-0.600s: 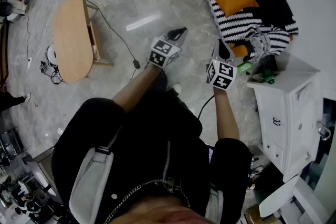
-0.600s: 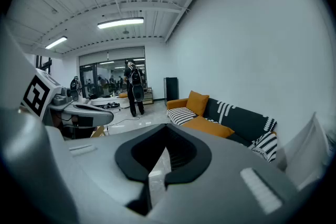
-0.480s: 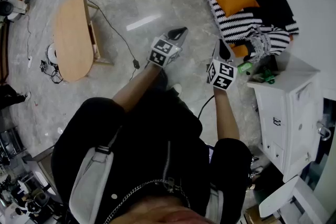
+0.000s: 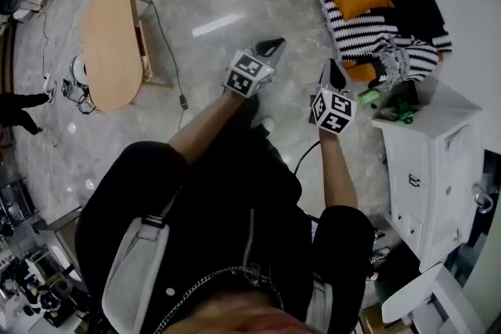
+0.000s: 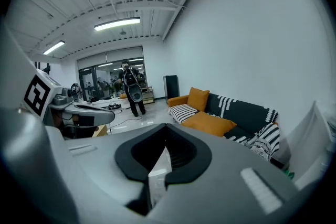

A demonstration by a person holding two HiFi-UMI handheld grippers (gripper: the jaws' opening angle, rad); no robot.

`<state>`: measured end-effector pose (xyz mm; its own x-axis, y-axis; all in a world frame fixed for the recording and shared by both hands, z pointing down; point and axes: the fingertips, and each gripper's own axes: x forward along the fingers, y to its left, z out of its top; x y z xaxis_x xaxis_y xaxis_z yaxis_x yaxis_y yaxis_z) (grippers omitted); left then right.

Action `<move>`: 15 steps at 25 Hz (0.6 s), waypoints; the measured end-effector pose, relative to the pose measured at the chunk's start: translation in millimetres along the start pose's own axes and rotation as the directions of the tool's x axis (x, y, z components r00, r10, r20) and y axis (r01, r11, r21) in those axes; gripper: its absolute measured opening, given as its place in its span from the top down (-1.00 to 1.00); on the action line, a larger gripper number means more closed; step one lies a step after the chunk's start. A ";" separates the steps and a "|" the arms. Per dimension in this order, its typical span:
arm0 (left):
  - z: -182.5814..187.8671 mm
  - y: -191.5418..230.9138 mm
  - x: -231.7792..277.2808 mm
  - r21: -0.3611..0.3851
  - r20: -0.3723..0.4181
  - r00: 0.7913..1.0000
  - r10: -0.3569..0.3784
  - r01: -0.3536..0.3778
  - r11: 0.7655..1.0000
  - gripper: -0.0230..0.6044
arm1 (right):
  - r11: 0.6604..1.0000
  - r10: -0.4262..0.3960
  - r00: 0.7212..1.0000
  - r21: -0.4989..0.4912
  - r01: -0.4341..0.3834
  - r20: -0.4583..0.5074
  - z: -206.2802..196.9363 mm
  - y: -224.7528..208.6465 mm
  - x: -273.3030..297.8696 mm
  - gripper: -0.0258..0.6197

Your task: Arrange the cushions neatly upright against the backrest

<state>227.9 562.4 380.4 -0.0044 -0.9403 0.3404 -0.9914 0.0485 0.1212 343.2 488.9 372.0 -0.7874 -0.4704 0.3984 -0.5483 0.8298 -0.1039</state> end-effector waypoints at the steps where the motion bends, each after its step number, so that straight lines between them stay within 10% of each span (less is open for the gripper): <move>1: -1.7 1.7 -0.9 -0.002 -0.003 1.000 0.001 -0.001 1.000 0.89 | 1.000 0.001 1.000 -0.001 -0.001 -0.002 -1.4 2.5 1.2 0.91; 15: 5.1 67.4 42.9 -0.041 -0.020 1.000 -0.011 0.010 0.999 0.89 | 1.000 0.000 0.999 0.002 0.000 -0.049 10.2 11.3 76.4 0.91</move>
<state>160.2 523.6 398.4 0.0087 -0.9338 0.3577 -0.9852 0.0532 0.1627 273.9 459.3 391.9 -0.7726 -0.4552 0.4426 -0.5489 0.8292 -0.1053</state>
